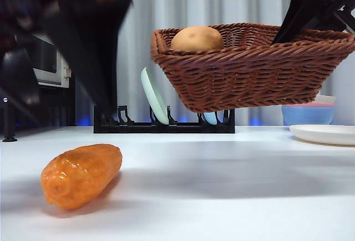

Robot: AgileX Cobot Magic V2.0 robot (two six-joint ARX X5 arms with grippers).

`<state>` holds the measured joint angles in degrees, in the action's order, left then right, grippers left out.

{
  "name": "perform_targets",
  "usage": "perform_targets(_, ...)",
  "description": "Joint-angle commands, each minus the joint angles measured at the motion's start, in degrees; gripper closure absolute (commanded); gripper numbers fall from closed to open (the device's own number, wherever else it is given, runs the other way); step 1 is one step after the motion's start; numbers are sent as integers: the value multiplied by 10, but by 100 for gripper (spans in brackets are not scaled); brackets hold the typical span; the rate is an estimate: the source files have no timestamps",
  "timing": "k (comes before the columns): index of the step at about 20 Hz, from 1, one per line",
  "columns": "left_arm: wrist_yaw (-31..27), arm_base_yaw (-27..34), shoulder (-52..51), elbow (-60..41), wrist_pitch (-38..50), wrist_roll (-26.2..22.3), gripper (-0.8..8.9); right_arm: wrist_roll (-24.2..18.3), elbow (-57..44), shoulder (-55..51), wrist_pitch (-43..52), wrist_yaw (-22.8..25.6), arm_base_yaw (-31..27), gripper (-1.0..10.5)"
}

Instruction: Pick up the basket,pick up the corn from the table,pick up the potato from the table,pick up the cucumber from the table,put all items into the basket

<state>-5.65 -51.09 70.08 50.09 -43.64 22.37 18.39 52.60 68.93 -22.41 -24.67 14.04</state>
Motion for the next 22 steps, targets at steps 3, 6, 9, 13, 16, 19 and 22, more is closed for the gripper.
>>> perform_targets(3,-2,21,84,-5,59,7,315,2,2,0,14,-5,-18,963)
perform_targets(6,-2,37,141,-5,91,0,316,2,2,0,13,-6,-32,963)
perform_targets(9,-3,42,163,-5,93,-18,600,2,2,0,13,-8,-42,963)
perform_targets(13,5,42,158,-5,83,-57,821,2,2,0,13,-7,-43,963)
perform_targets(16,110,38,114,-1,25,-113,821,2,2,0,13,-7,-43,963)
perform_targets(19,322,34,48,21,-52,-188,821,2,2,0,13,-6,-43,963)
perform_targets(22,518,34,-13,58,-45,-245,821,2,2,0,13,-5,-43,963)
